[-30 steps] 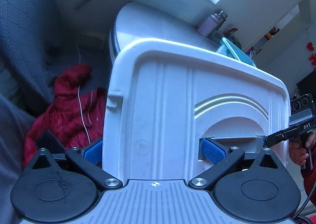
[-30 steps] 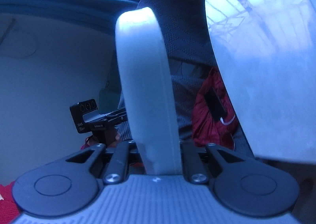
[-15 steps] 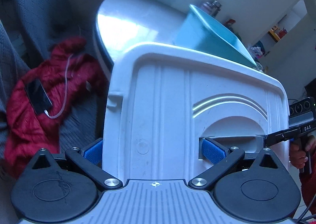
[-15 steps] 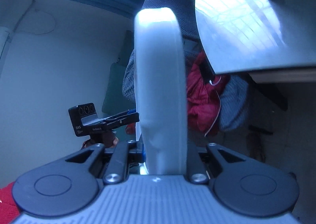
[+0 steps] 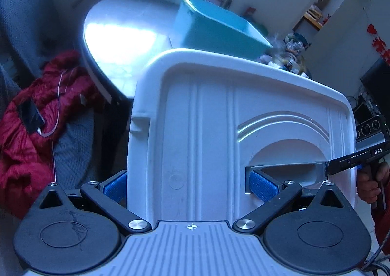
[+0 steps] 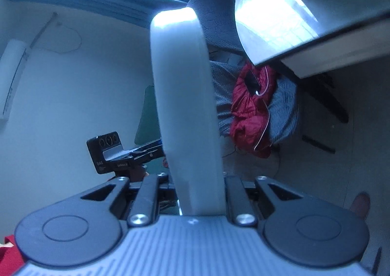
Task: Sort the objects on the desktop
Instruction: 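Lift the white lid off the table with both grippers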
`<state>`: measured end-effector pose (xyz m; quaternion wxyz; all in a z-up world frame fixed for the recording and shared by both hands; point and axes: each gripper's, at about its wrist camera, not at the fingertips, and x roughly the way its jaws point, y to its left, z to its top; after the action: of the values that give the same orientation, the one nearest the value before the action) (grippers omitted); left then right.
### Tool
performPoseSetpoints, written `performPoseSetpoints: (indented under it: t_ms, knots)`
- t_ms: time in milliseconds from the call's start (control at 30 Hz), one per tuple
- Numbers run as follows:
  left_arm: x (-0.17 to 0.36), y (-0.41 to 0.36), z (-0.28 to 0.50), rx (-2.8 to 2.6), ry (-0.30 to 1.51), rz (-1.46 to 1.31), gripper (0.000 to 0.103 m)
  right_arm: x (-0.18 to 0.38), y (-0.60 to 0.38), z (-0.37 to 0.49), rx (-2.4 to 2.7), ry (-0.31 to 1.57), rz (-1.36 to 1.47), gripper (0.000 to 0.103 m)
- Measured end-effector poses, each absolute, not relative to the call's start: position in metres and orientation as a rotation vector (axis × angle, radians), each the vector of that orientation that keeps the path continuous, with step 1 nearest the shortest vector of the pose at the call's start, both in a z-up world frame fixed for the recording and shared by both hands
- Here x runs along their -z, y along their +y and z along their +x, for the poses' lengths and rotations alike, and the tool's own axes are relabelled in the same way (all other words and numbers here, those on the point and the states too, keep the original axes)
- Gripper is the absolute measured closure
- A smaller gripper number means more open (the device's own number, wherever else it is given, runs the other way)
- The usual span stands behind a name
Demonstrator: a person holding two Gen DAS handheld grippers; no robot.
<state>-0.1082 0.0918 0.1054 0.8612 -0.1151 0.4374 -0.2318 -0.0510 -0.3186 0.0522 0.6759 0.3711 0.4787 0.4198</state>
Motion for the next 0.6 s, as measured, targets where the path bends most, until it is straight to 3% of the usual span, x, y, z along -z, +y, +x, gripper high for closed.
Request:
performPoseSetpoints:
  t_ms: [600]
  knots:
    - [-0.088, 0.051, -0.208, 0.446, 0.997, -0.228, 0.001, -0.041, -0.361, -0.132, -0.933, 1.136, 0.916, 0.087]
